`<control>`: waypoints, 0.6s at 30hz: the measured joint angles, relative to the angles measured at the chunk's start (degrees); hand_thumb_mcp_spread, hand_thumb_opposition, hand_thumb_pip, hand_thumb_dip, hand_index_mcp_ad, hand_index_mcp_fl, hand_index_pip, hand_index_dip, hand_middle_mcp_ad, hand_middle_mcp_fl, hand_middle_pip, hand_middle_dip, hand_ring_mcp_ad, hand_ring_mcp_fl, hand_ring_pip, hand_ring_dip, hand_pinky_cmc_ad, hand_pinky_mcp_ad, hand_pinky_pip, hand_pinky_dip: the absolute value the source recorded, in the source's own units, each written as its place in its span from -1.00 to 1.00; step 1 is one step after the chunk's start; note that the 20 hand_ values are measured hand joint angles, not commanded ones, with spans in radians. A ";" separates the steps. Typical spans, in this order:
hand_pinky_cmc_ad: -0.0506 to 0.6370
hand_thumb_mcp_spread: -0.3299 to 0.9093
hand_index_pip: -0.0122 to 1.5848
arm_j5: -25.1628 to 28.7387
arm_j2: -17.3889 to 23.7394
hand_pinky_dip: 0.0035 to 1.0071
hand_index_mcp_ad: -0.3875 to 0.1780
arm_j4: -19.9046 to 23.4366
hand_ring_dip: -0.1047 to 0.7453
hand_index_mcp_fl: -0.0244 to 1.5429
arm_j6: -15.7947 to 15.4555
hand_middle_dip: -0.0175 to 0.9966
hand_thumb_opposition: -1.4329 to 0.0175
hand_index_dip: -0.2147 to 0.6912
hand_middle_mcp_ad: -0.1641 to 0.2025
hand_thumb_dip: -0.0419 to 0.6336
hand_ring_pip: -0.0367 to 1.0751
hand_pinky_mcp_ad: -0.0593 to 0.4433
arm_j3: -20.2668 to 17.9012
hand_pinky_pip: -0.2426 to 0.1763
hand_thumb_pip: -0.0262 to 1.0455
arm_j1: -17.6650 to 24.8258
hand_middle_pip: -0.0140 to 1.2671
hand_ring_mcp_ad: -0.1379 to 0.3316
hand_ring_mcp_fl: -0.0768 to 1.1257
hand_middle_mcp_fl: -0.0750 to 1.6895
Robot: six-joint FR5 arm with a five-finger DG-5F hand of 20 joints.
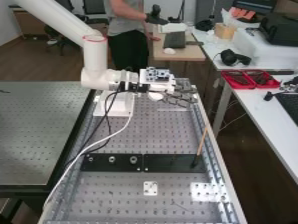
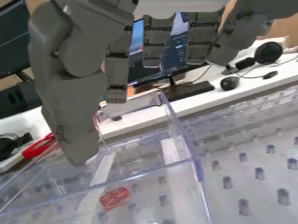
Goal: Grab the pcb board and place it in the clear container
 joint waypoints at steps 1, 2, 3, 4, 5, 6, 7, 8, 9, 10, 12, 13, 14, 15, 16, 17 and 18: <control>0.14 0.42 -0.42 -0.07 0.15 -0.63 -0.30 -0.02 -0.78 -0.60 0.03 -0.72 -0.18 0.16 -0.26 -0.24 -0.79 -0.24 -0.07 -0.26 -0.29 -0.07 -0.76 0.23 -0.83 -0.92; 0.14 0.41 -0.44 -0.12 0.28 -0.63 -0.29 0.01 -0.78 -0.62 0.09 -0.72 -0.15 0.16 -0.26 -0.24 -0.78 -0.22 -0.16 -0.26 -0.29 -0.10 -0.76 0.25 -0.85 -0.93; 0.13 0.42 -0.46 -0.17 0.51 -0.63 -0.27 0.10 -0.78 -0.63 0.22 -0.72 -0.15 0.16 -0.26 -0.23 -0.78 -0.24 -0.34 -0.26 -0.29 -0.15 -0.76 0.26 -0.85 -0.93; 0.12 0.39 -0.46 -0.20 0.72 -0.63 -0.23 0.19 -0.78 -0.62 0.26 -0.72 -0.14 0.16 -0.26 -0.23 -0.78 -0.24 -0.50 -0.26 -0.29 -0.19 -0.76 0.26 -0.85 -0.93; 0.13 0.39 -0.48 -0.26 1.16 -0.63 -0.23 0.36 -0.78 -0.63 0.26 -0.72 -0.12 0.16 -0.26 -0.23 -0.78 -0.24 -0.82 -0.28 -0.28 -0.26 -0.76 0.25 -0.85 -0.93; 0.13 0.37 -0.48 -0.36 1.90 -0.66 -0.23 0.61 -0.78 -0.65 0.18 -0.72 -0.11 0.16 -0.26 -0.23 -0.79 -0.24 -1.31 -0.28 -0.29 -0.35 -0.76 0.26 -0.85 -0.92; 0.10 0.37 -0.50 -0.47 2.87 -0.66 -0.23 0.93 -0.78 -0.66 0.02 -0.72 -0.11 0.16 -0.24 -0.23 -0.79 -0.24 -1.95 -0.28 -0.28 -0.49 -0.76 0.26 -0.84 -0.93; 0.12 0.37 -0.51 -0.53 3.67 -0.66 -0.23 1.20 -0.78 -0.67 -0.14 -0.72 -0.11 0.16 -0.24 -0.23 -0.79 -0.24 -2.49 -0.28 -0.27 -0.61 -0.76 0.27 -0.87 -0.93; 0.08 0.37 -0.52 -0.60 4.63 -0.66 -0.23 1.46 -0.78 -0.67 -0.35 -0.72 -0.09 0.16 -0.26 -0.23 -0.79 -0.22 -3.13 -0.28 -0.27 -0.75 -0.76 0.29 -0.87 -0.93; 0.06 0.37 -0.52 -0.64 5.26 -0.66 -0.23 1.62 -0.78 -0.67 -0.50 -0.72 -0.09 0.16 -0.26 -0.23 -0.79 -0.24 -3.54 -0.28 -0.27 -0.86 -0.76 0.29 -0.87 -0.92; 0.06 0.37 -0.53 -0.86 7.91 -0.66 -0.23 2.02 -0.78 -0.67 -1.16 -0.72 -0.09 0.17 -0.24 -0.24 -0.79 -0.24 -5.16 -0.26 -0.27 -1.39 -0.76 0.29 -0.87 -0.92; 0.06 0.37 -0.55 -0.94 8.72 -0.66 -0.23 2.06 -0.78 -0.66 -1.41 -0.72 -0.09 0.16 -0.24 -0.23 -0.79 -0.24 -5.63 -0.26 -0.27 -1.58 -0.76 0.29 -0.87 -0.92; 0.06 0.37 -0.56 -1.05 10.01 -0.66 -0.24 2.05 -0.78 -0.66 -1.85 -0.72 -0.09 0.17 -0.25 -0.23 -0.79 -0.24 -6.33 -0.26 -0.27 -1.89 -0.77 0.29 -0.87 -0.93; 0.07 0.37 -0.57 -1.18 11.52 -0.66 -0.23 1.94 -0.78 -0.66 -2.45 -0.72 -0.07 0.18 -0.24 -0.23 -0.79 -0.24 -7.10 -0.26 -0.27 -2.27 -0.76 0.29 -0.87 -0.92; 0.07 0.37 -0.59 -1.24 12.91 -0.66 -0.23 1.74 -0.78 -0.64 -3.03 -0.72 -0.07 0.19 -0.24 -0.23 -0.79 -0.24 -7.79 -0.26 -0.27 -2.65 -0.76 0.29 -0.87 -0.92; 0.07 0.37 -0.60 -1.25 13.51 -0.66 -0.23 1.63 -0.78 -0.62 -3.29 -0.72 -0.07 0.23 -0.24 -0.23 -0.79 -0.24 -8.07 -0.26 -0.29 -2.81 -0.76 0.29 -0.87 -0.92; 0.07 0.37 -0.62 -1.26 14.94 -0.66 -0.24 1.35 -0.78 -0.60 -3.92 -0.72 -0.07 0.24 -0.23 -0.23 -0.79 -0.24 -8.76 -0.28 -0.31 -3.20 -0.76 0.29 -0.87 -0.92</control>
